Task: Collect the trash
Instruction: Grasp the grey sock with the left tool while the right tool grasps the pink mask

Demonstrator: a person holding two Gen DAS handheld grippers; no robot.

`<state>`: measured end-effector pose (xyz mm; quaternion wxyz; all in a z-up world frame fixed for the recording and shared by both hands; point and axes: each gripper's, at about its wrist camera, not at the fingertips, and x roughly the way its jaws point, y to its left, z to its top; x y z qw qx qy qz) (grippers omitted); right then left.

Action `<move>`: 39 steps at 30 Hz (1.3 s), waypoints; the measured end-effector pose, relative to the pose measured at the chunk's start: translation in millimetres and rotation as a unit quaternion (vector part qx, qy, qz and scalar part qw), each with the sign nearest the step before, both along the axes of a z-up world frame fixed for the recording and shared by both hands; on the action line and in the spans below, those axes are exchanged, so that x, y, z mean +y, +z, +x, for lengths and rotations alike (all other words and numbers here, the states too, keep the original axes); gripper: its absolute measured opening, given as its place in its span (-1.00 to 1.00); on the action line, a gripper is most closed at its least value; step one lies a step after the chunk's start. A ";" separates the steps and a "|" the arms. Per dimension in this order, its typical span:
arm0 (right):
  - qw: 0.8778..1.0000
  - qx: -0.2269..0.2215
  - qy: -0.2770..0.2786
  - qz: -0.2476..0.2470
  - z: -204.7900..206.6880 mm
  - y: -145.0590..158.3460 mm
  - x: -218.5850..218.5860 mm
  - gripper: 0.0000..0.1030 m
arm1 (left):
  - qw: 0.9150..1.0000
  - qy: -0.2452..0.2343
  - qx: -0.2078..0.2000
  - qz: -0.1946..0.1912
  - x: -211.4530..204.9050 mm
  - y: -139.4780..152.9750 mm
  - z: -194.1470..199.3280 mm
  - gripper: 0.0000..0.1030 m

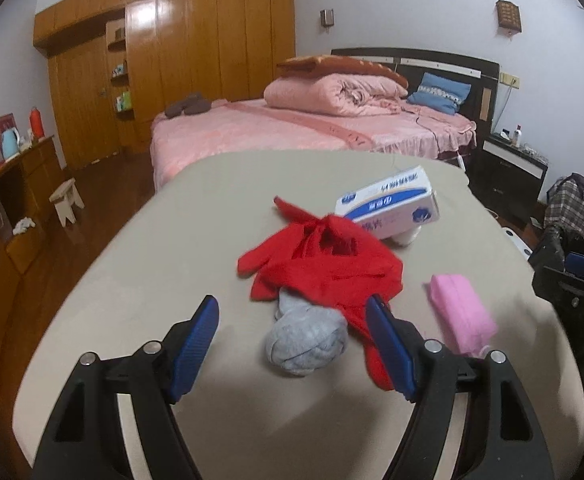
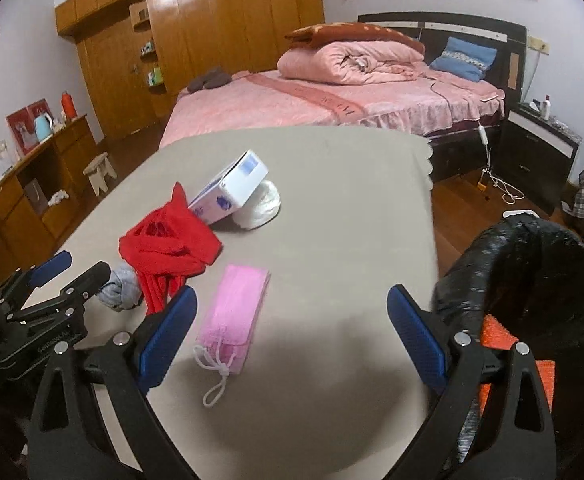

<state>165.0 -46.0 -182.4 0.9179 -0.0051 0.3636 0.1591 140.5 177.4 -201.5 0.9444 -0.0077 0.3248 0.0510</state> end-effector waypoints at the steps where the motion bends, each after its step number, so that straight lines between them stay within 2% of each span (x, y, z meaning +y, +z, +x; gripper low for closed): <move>1: 1.000 0.001 0.001 -0.001 0.7 -1.9 1.9 0.81 | 1.000 0.000 0.003 -0.003 0.9 -2.7 1.8 0.44; 4: 1.000 0.006 0.005 -0.006 2.5 -7.3 6.8 0.81 | 1.000 -0.001 0.015 -0.016 5.5 -11.1 7.9 0.40; 12: 1.000 0.017 0.014 -0.014 6.7 -17.0 16.0 0.81 | 0.997 -0.020 0.052 -0.051 9.3 -28.0 20.3 0.13; 15: 1.000 0.020 0.016 -0.015 7.1 -19.5 19.5 0.81 | 0.996 -0.035 0.064 -0.058 5.8 -31.9 23.3 -0.09; 19: 0.999 0.023 0.019 -0.016 7.2 -20.7 22.6 0.81 | 0.996 -0.037 0.057 -0.057 4.3 -30.8 21.2 -0.20; 22: 0.999 0.023 0.019 -0.015 7.2 -20.7 23.4 0.81 | 0.997 -0.032 0.040 -0.056 6.5 -23.1 15.5 -0.21; 29: 0.999 0.026 0.018 -0.012 9.1 -24.3 27.5 0.81 | 0.999 -0.018 0.021 -0.029 18.1 -8.0 0.5 -0.21; 34: 0.999 0.033 0.018 -0.014 12.3 -30.6 36.9 0.81 | 0.999 0.025 0.018 -0.028 37.3 -9.5 -1.4 -0.20; 38: 0.999 0.040 0.018 -0.019 18.9 -36.6 41.4 0.80 | 0.999 0.035 0.020 -0.030 44.6 -14.5 4.3 -0.20; 39: 0.999 0.043 0.018 -0.020 20.6 -38.4 42.6 0.74 | 0.999 0.033 0.021 -0.028 44.1 -15.7 6.2 -0.20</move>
